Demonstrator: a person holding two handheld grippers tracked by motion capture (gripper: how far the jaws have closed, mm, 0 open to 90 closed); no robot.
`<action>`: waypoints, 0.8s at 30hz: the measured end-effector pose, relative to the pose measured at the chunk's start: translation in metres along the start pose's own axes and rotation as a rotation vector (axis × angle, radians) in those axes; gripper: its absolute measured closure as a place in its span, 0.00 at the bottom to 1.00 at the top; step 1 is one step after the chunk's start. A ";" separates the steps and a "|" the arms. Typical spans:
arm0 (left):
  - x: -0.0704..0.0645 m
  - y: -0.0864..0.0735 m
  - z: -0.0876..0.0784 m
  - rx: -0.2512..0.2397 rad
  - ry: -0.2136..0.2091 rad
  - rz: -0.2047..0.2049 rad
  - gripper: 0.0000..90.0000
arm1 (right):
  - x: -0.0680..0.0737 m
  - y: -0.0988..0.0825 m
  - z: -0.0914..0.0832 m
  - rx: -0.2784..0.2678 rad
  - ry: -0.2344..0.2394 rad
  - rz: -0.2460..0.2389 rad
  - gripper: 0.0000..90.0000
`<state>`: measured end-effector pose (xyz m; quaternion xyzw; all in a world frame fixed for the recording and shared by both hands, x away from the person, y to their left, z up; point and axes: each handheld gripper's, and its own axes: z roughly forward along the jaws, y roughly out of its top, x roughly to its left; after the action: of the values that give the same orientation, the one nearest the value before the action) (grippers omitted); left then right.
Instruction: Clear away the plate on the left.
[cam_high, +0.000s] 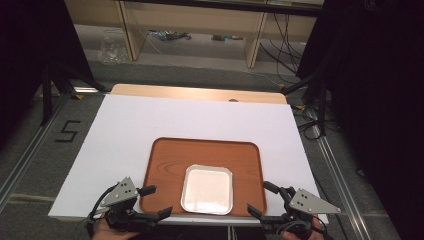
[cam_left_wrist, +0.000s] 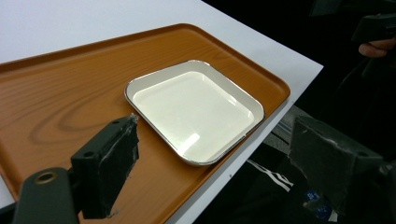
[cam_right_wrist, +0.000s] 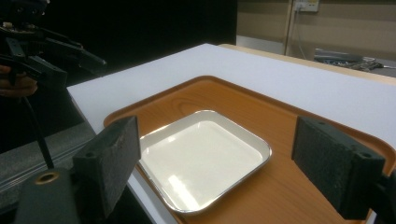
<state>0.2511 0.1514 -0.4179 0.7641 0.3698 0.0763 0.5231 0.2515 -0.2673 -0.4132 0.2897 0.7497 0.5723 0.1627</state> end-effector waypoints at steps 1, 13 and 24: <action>0.001 0.000 -0.001 0.007 0.001 0.012 0.18 | 0.000 0.000 0.000 -0.001 0.000 -0.001 0.19; -0.002 0.000 -0.011 -0.038 0.038 0.056 0.19 | 0.000 0.000 0.000 -0.001 -0.001 0.000 0.19; -0.002 -0.002 -0.009 -0.024 0.041 0.025 0.18 | 0.000 0.000 0.000 -0.001 0.000 -0.001 0.19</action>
<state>0.2441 0.1575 -0.4146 0.7607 0.3698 0.1031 0.5235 0.2515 -0.2673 -0.4130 0.2891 0.7496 0.5726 0.1632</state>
